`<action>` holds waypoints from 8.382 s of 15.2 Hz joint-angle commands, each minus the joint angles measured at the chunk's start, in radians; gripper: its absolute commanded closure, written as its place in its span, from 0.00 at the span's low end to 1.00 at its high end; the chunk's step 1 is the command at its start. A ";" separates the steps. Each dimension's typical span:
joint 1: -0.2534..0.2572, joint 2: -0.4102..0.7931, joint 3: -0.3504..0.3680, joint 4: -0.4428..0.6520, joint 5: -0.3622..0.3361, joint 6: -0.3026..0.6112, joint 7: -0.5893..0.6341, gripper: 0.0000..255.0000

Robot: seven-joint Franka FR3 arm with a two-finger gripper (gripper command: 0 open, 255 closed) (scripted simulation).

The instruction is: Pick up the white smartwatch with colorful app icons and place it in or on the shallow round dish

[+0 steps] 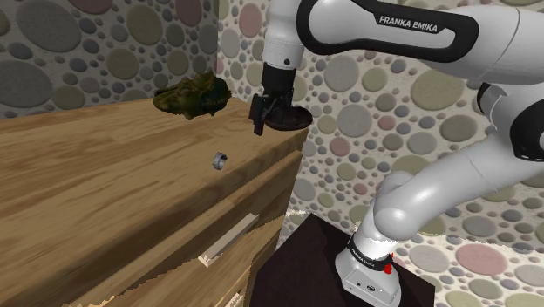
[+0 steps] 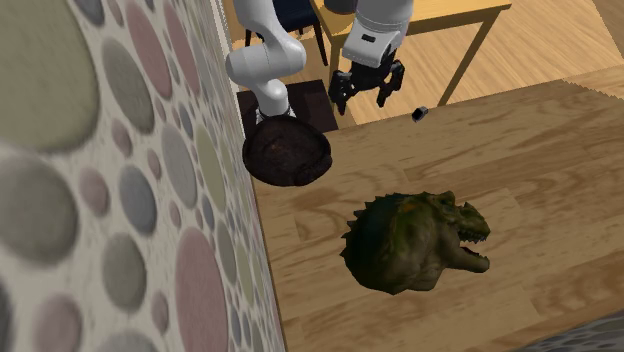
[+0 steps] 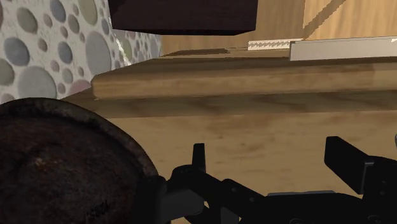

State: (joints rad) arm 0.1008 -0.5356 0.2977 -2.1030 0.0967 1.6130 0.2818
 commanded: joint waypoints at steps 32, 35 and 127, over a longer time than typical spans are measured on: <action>0.064 0.293 0.216 0.166 0.022 0.111 0.206 1.00; 0.064 0.293 0.216 0.166 0.022 0.111 0.206 1.00; -0.179 0.193 -0.252 0.399 -0.082 -0.252 -0.475 0.00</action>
State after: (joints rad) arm -0.0769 -0.3555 0.0486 -1.7498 0.0165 1.3957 -0.1888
